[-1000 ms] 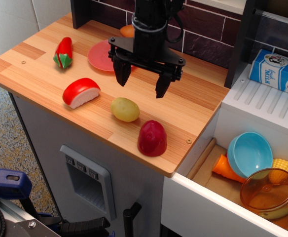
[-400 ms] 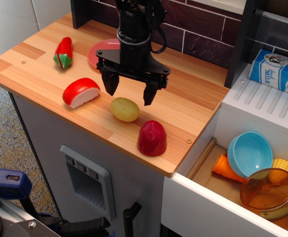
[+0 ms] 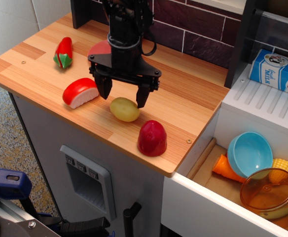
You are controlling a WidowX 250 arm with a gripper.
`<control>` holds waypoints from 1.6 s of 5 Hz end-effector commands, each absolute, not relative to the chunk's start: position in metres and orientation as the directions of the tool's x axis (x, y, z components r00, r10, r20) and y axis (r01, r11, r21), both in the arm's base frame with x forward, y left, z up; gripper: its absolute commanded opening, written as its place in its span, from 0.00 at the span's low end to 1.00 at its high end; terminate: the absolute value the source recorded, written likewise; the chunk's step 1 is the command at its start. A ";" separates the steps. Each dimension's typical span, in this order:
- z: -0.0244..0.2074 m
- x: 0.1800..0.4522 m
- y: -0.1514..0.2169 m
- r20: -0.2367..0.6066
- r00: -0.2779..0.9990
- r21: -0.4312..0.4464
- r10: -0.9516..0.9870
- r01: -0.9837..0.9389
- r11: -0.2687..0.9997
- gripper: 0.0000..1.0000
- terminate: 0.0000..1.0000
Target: Put potato on plate
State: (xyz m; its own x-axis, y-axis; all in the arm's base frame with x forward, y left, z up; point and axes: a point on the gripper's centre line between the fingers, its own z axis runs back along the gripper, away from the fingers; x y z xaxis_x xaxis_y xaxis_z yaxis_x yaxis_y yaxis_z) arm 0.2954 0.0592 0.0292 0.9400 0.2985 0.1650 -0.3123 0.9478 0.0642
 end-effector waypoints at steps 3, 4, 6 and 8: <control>0.022 0.295 0.056 0.208 0.912 0.003 0.352 -0.361 0.933 0.00 0.00; 0.031 0.294 0.055 0.207 0.912 0.018 0.355 -0.366 0.930 0.00 0.00; 0.103 0.316 0.117 0.271 0.954 0.183 0.126 -0.179 0.967 0.00 0.00; 0.092 0.358 0.167 0.314 0.947 0.152 -0.059 0.011 0.988 0.00 0.00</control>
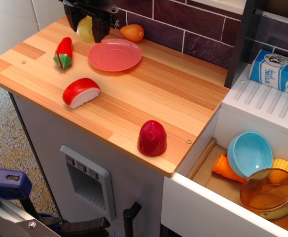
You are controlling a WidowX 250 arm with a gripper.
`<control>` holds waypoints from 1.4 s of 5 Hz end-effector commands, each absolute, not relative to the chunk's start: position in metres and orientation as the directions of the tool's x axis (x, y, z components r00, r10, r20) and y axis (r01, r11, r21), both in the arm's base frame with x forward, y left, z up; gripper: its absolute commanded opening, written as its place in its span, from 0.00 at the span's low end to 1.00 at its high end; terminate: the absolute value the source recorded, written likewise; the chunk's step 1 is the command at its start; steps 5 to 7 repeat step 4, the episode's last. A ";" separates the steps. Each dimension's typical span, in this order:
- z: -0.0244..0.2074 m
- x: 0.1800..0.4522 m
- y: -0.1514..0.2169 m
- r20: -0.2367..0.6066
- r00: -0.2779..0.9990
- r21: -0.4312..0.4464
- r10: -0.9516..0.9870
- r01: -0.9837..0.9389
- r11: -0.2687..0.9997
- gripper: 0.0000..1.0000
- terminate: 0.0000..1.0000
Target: Put potato on plate
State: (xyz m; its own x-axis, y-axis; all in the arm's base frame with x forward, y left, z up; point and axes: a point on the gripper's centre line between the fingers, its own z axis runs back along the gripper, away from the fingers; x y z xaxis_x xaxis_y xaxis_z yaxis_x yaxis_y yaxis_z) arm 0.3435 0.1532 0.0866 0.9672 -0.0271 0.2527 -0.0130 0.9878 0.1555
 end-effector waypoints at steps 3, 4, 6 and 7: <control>0.066 0.393 0.163 0.361 0.919 0.105 -0.159 0.130 0.986 1.00 0.00; 0.066 0.393 0.163 0.361 0.919 0.105 -0.159 0.130 0.986 1.00 1.00; 0.066 0.393 0.163 0.361 0.919 0.105 -0.159 0.130 0.986 1.00 1.00; 0.066 0.393 0.163 0.361 0.919 0.105 -0.159 0.130 0.986 1.00 1.00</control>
